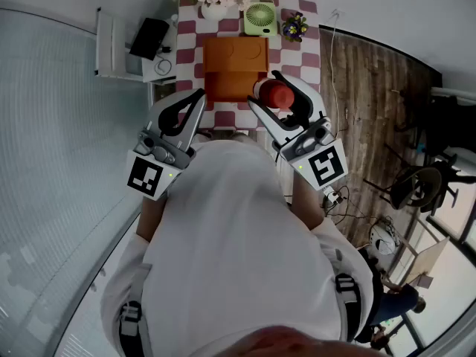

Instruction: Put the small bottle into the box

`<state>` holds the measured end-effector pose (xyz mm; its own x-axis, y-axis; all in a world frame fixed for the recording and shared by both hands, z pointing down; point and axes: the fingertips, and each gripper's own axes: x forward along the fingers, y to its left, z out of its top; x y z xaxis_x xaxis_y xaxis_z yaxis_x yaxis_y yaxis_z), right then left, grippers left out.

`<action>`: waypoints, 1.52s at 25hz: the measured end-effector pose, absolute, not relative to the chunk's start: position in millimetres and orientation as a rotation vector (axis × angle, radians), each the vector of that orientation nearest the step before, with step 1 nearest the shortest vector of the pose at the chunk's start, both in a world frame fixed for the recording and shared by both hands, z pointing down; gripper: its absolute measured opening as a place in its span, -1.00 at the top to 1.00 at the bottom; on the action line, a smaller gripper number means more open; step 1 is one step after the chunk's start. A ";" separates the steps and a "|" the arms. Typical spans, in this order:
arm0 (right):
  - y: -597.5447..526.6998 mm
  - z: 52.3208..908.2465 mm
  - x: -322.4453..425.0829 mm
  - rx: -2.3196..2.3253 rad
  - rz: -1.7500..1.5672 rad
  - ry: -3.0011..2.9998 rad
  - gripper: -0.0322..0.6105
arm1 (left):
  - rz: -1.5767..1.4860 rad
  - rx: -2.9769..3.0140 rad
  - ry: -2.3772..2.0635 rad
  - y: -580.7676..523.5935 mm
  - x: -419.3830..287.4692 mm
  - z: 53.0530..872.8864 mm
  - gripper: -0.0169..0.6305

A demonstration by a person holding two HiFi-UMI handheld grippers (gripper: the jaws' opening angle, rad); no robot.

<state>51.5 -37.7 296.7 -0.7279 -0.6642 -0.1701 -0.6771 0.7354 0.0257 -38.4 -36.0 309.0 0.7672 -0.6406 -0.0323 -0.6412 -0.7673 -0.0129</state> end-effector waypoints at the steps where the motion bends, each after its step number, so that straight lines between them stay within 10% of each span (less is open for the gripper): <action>1: -37.0 297.0 56.7 -1.081 0.130 2.784 0.21 | 0.034 -2.927 1.065 -34.2 -34.3 309.7 0.94; 38: 2.4 393.1 -6.3 -1.452 -0.176 2.962 0.21 | -0.017 -3.076 0.987 37.1 -112.4 365.8 0.94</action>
